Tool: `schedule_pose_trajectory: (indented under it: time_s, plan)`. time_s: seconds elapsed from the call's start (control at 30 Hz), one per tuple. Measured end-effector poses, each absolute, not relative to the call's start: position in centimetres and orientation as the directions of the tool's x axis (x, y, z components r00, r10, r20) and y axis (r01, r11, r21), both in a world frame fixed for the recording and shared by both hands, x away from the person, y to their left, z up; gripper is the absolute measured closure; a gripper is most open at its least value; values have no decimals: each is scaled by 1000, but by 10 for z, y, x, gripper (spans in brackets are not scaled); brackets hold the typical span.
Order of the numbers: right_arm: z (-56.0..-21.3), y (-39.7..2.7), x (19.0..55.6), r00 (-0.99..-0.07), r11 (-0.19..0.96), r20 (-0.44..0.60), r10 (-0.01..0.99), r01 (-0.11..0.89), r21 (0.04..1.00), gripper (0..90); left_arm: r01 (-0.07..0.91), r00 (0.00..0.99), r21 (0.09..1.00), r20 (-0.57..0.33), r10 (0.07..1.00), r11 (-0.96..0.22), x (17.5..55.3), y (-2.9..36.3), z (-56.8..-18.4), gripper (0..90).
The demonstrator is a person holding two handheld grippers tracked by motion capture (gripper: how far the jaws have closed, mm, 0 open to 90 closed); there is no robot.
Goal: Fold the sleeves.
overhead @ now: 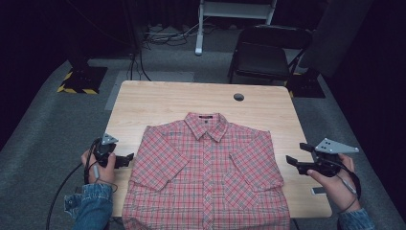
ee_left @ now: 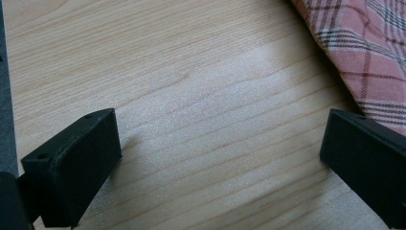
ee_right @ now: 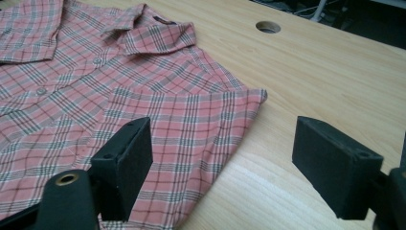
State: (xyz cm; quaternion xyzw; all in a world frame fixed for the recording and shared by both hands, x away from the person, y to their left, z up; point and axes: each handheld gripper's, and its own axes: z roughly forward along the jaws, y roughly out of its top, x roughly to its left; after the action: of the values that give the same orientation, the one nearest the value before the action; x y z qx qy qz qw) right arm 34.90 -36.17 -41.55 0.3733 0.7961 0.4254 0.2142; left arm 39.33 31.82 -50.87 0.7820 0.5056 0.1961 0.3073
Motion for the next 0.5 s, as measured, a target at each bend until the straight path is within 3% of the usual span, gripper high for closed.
schedule_pose_trajectory:
  time_s: [0.5]
  plan:
    - [-450, -383, 347, -580, 357, -9, 815, 489, 796, 207, 670, 412, 679, -4, 911, -299, 393, 318, -509, 3]
